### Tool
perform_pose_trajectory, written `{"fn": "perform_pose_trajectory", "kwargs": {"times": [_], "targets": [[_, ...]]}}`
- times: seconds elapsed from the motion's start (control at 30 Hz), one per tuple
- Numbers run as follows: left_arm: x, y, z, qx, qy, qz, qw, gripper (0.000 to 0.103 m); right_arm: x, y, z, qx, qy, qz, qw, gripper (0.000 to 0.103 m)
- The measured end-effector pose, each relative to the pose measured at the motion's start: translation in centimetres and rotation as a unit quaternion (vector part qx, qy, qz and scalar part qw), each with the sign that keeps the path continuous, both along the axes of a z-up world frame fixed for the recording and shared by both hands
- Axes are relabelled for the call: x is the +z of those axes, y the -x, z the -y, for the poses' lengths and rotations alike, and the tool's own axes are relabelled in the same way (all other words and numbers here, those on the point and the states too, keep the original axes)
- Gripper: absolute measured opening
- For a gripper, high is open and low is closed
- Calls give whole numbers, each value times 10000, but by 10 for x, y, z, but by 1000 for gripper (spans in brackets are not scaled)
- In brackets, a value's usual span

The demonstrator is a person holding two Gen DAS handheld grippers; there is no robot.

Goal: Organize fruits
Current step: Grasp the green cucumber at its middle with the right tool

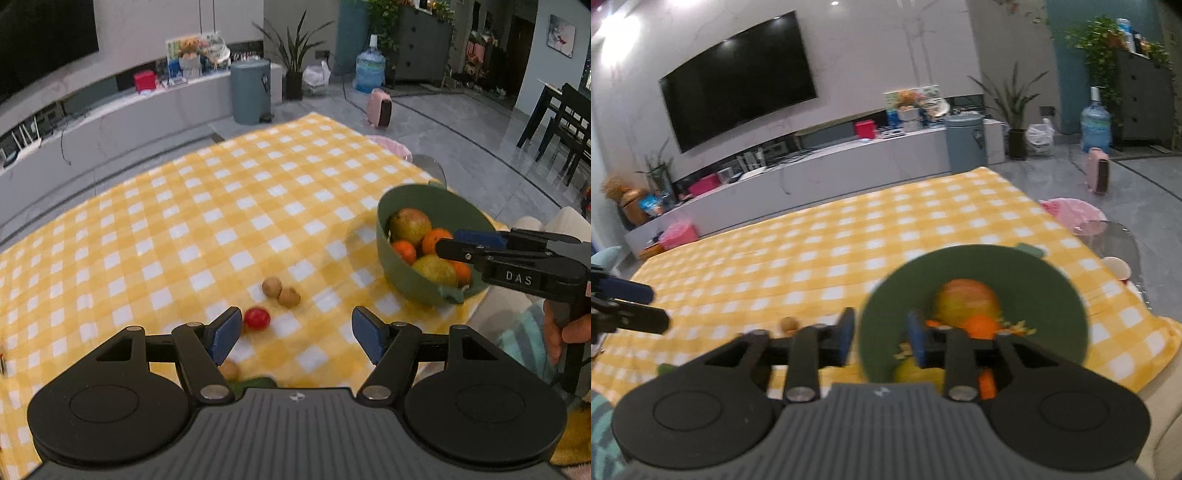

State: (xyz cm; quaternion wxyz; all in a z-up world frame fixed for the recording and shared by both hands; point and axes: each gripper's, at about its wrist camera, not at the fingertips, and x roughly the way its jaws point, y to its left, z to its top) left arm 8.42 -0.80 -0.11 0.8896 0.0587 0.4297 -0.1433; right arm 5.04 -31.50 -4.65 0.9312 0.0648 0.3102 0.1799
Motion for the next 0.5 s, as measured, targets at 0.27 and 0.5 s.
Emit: {"fn": "perform_pose_trajectory", "kwargs": {"times": [0.27,0.5], "targets": [[-13,15,-24,-37,-31,-150,9999,80,-11,9,-50,750,342,-240,9963,38],[-16,23,-58,141,-21,-62,9999,80,-29,14,-104,1753,1032,-450,9781,38]]}}
